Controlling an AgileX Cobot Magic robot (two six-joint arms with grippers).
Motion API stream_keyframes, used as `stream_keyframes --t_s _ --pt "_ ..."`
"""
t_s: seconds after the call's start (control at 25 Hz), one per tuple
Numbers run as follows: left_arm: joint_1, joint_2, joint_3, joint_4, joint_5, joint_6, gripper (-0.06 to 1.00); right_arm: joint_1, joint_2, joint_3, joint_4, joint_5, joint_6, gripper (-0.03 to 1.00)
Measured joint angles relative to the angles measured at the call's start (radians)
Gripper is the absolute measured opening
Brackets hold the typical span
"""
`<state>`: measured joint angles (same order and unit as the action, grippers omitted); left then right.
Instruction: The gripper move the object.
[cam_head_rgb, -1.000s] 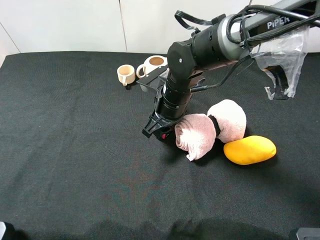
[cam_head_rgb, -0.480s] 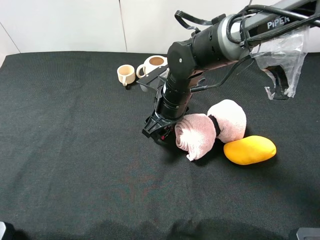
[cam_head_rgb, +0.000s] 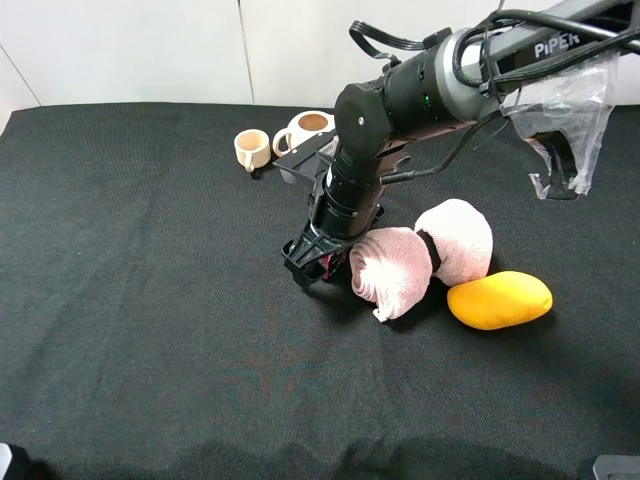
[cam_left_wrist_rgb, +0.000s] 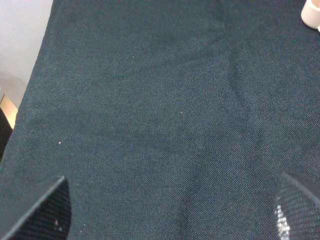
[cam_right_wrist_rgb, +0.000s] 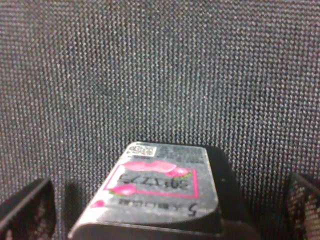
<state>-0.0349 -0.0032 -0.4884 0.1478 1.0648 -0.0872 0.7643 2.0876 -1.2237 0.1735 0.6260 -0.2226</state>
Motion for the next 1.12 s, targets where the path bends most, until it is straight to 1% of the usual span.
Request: stream_keyframes --t_s 0.36,0.68,0.76,0.96,1.12 --pt "0.000 0.000 0.000 0.000 0.000 0.000 0.85 0.000 -0.013 0.001 -0.004 0.009 -0.008 0.69" --pt "0.000 0.000 0.000 0.000 0.000 0.000 0.85 -0.004 -0.137 0.002 -0.056 0.019 -0.009 0.69" --pt "0.000 0.000 0.000 0.000 0.000 0.000 0.85 -0.016 -0.172 0.002 -0.060 0.037 0.000 0.69" --pt "0.000 0.000 0.000 0.000 0.000 0.000 0.85 -0.067 -0.268 0.002 -0.083 0.119 0.003 0.69" --pt "0.000 0.000 0.000 0.000 0.000 0.000 0.85 -0.127 -0.351 0.002 -0.091 0.166 0.006 0.69"
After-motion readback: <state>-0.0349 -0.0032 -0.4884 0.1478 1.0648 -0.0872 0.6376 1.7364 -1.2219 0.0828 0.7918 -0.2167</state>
